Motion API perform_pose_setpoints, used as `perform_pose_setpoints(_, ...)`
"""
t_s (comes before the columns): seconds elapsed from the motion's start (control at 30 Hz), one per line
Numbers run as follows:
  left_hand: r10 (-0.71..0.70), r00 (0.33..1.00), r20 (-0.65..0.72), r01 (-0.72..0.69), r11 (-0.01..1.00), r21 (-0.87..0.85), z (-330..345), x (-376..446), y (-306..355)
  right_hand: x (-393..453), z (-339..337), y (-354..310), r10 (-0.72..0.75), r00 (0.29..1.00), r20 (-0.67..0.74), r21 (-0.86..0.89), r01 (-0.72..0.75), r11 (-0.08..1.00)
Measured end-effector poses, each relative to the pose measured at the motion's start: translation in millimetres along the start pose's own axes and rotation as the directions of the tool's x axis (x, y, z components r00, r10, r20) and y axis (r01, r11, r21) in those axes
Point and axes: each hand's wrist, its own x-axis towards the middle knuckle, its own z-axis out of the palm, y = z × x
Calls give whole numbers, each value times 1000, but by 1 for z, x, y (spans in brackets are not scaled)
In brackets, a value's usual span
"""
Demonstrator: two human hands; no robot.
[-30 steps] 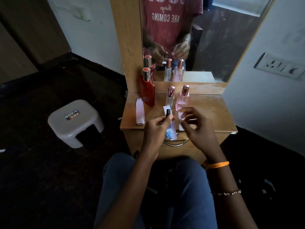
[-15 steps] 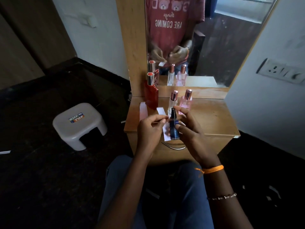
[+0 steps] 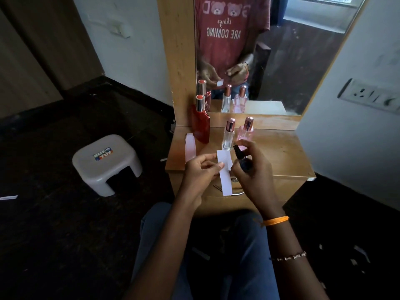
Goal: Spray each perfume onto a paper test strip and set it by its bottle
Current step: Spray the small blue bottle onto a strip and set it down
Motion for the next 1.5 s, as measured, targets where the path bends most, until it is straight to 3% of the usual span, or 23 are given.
perform_pose_setpoints(0.1, -18, 999, 50, 16, 999, 35, 0, -3, 1, 0, -1, 4, -136, 990, 33, -277, 139, 951)
perform_pose_setpoints(0.23, -56, 992, 111, 54, 998, 21, 1, -6, 6, 1, -4, 7, -196, 980, 33, -455, 190, 870)
perform_pose_setpoints(0.57, -100, 984, 145, 106, 994, -34, 4, -5, 6, 16, -3, 21, -223, 954, 199, -473, 293, 831)
perform_pose_setpoints(0.73, -101, 988, 121, 105, 994, -29, 4, -5, 5, 17, -5, 22, -213, 955, 207, -476, 289, 830)
perform_pose_setpoints(0.8, -80, 991, 103, 82, 996, -18, 4, -4, 4, 17, -5, 21, -182, 971, 156, -433, 233, 871)
perform_pose_setpoints(0.9, -20, 997, 75, 15, 998, 56, 6, -4, 4, 13, -5, 15, 87, 996, 18, -99, -85, 991)
perform_pose_setpoints(0.93, -1, 998, 69, -5, 997, 83, 7, -4, 3, 10, -5, 12, 215, 977, 3, 78, -215, 973)
perform_pose_setpoints(1.0, 19, 997, 71, -28, 992, 122, 11, -3, 2, 3, -7, 8, 439, 897, 57, 415, -421, 806)
perform_pose_setpoints(1.07, 23, 996, 87, -36, 988, 152, 17, -2, 0, -2, -10, 8, 521, 844, 122, 549, -495, 673)
perform_pose_setpoints(1.17, 15, 991, 136, -39, 984, 171, 28, 0, -4, -2, -17, 14, 535, 839, 95, 576, -485, 658)
perform_pose_setpoints(1.27, 110, 989, 100, -135, 943, 305, 41, 7, -10, 8, -34, 27, 559, 828, -36, 528, -459, 714)
perform_pose_setpoints(1.37, 246, 964, 99, -263, 848, 460, 55, 17, -13, 26, -56, 43, 548, 822, -156, 391, -458, 798)
perform_pose_setpoints(1.5, 421, 894, 153, -417, 658, 627, 75, 33, -13, 47, -68, 62, 555, 818, -153, 229, -517, 825)
